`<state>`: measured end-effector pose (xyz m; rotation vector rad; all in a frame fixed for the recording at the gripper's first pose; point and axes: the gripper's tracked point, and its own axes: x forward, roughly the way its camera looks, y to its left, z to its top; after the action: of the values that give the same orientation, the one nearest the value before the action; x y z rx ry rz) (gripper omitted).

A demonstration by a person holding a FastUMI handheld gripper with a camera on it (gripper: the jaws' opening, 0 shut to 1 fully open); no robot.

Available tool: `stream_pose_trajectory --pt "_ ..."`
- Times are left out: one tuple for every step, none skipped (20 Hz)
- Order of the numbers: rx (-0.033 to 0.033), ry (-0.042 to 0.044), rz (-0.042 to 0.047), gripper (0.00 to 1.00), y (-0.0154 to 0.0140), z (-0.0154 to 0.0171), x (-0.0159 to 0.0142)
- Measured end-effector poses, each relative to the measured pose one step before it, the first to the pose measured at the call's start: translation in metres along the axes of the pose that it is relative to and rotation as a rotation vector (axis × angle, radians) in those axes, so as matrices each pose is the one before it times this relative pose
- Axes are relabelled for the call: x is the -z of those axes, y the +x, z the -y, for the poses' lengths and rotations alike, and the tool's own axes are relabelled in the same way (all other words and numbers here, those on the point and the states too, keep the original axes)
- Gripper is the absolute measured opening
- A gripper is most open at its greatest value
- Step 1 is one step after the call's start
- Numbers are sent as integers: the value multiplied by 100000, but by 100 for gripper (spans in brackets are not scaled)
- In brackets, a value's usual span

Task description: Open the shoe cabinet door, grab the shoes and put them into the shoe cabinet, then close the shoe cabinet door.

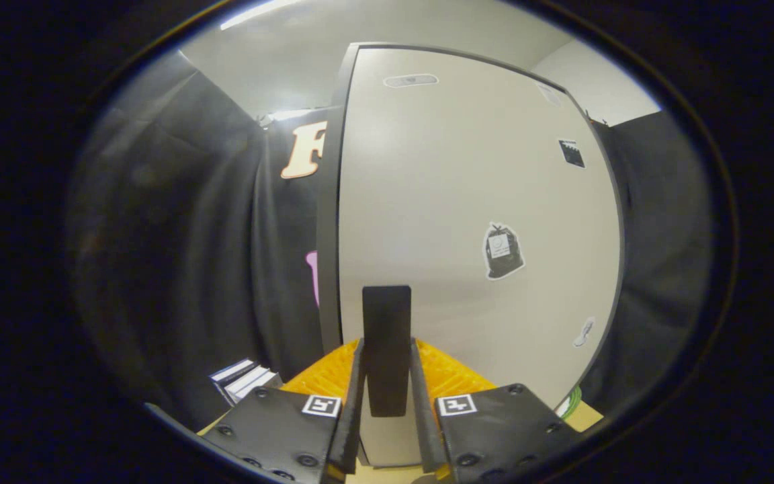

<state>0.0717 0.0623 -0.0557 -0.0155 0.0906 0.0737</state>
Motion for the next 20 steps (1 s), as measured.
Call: stream_pose_trajectory --pt "326 -808 -1310 48 439 1 412" --pt "-499 1032 -1531 43 99 -218 576" --pt "207 1210 735 38 117 17 -349" --pt "370 -45 3 33 -68 45 -26" --pt "609 40 1055 31 64 -5 -87" --pt "171 289 6 29 -228 -56 41" --pt "-32 373 305 27 271 -6 30" --pt "-136 71 -155 25 19 46 64" --pt "148 171 2 23 -1 76 -43" --pt "807 1096 331 21 -37 172 166" --pt "232 919 631 16 -231 -145 -236" --pt "-87 -20 -276 11 43 91 58" --pt "-285 -75 -373 11 -150 68 -115" --pt "-71 63 92 10 -136 9 123" --pt "43 39 -173 9 -247 69 -42" --pt "31 254 -70 9 -116 3 20" --pt "-35 283 309 9 -238 41 -55" --pt "-14 -78 379 9 -287 100 -45" --pt "-76 -470 411 9 -249 162 -70" --pt "-308 -199 135 9 -319 96 21"
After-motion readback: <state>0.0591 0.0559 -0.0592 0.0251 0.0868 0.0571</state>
